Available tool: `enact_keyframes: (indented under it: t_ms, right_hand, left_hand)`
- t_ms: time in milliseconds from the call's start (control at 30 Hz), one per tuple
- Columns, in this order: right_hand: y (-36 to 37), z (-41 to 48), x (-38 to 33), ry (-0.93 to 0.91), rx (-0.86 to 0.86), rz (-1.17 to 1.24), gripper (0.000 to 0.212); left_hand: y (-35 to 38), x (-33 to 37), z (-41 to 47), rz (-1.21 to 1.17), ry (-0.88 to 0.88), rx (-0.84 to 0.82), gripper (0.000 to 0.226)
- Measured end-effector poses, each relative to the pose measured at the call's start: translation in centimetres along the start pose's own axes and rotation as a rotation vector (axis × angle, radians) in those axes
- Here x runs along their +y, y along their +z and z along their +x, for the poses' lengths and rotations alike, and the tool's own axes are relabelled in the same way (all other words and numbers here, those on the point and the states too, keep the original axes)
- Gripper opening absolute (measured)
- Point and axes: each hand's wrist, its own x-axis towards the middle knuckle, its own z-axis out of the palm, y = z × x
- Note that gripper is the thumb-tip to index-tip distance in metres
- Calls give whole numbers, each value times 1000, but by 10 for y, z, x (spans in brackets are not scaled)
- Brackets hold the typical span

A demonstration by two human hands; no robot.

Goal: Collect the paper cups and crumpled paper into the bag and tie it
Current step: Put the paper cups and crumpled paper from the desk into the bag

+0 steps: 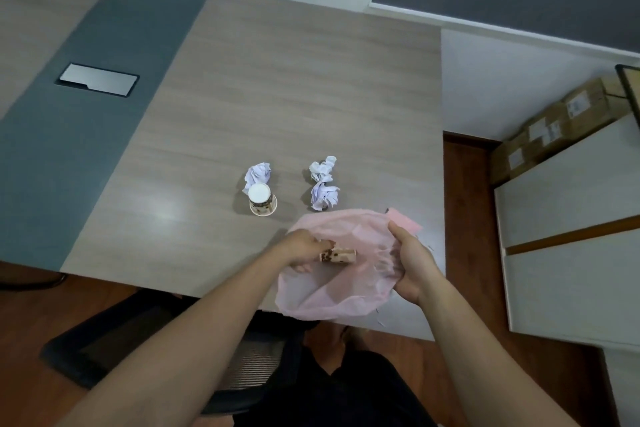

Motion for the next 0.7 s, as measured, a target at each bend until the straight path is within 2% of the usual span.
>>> enact_keyframes:
  t_ms: [67, 167, 233, 267, 333, 400, 500, 567, 633, 700]
  right_hand:
    - [-2, 4, -5, -5, 8, 14, 45]
    - [-1, 8, -10, -28, 30, 20, 39]
    - [1, 10, -14, -49, 41, 14, 39]
    - [1, 11, -15, -53, 46, 6, 39]
    - [0, 10, -18, -61, 45, -10, 35]
    - [0, 8, -20, -68, 27, -4, 33]
    - [-3, 9, -21, -73, 9, -9, 31]
    - [-3, 9, -22, -72, 22, 0, 32]
    - [-3, 7, -23, -72, 43, 1, 31]
    - [-4, 7, -23, -75, 50, 1, 29]
  left_hand:
    - [-28, 8, -3, 9, 72, 61, 32]
    - [-67, 5, 13, 71, 224, 512, 11]
    - [-83, -4, 30, 217, 249, 704, 37]
    - [-87, -9, 37, 278, 241, 733, 49]
    - [-89, -21, 51, 367, 192, 745, 60]
    - [-85, -34, 64, 428, 108, 710, 58]
    - [-77, -50, 69, 490, 79, 719, 42]
    - [-78, -56, 64, 518, 133, 719, 51]
    - [-85, -57, 59, 478, 232, 701, 51]
    - [-99, -51, 50, 277, 262, 708, 39]
